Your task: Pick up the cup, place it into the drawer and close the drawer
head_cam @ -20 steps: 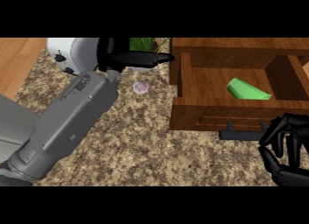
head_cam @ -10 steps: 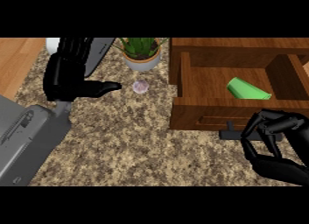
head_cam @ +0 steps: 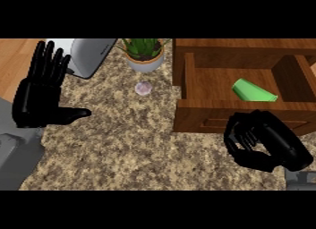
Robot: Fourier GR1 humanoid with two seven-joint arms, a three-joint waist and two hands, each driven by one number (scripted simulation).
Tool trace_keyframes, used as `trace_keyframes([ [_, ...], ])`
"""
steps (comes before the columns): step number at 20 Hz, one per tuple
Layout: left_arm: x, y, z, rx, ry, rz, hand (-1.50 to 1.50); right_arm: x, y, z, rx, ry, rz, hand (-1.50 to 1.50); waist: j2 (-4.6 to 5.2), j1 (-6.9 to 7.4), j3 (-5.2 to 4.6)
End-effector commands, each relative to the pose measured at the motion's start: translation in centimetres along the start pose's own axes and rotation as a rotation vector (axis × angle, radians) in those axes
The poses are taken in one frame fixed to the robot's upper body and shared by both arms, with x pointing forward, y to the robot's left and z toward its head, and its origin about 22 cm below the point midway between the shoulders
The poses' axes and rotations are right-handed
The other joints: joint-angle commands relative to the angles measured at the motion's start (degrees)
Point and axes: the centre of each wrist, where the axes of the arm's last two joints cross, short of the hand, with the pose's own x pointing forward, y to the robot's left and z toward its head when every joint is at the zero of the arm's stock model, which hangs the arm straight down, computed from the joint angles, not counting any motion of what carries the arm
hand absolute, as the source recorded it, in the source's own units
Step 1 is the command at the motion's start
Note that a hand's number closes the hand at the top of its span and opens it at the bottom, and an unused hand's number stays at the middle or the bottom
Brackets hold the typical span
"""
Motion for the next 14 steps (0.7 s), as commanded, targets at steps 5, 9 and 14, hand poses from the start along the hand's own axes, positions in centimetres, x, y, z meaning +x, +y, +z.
trace_keyframes([
  [5,0.0,3.5,4.4,0.004,-0.006,0.011,-1.5,-3.4,4.0,-3.7,0.049,0.053,0.119,-1.5,0.01,-0.71,0.01],
  [9,0.3,6.1,4.9,0.011,0.003,-0.009,-1.5,-5.5,6.4,-5.2,0.099,0.097,0.175,-1.5,0.09,-0.67,0.0],
  [14,1.0,8.0,6.8,0.011,-0.003,0.003,-1.5,-8.2,6.4,-6.6,0.14,0.131,0.166,-1.5,0.06,-0.76,0.01],
])
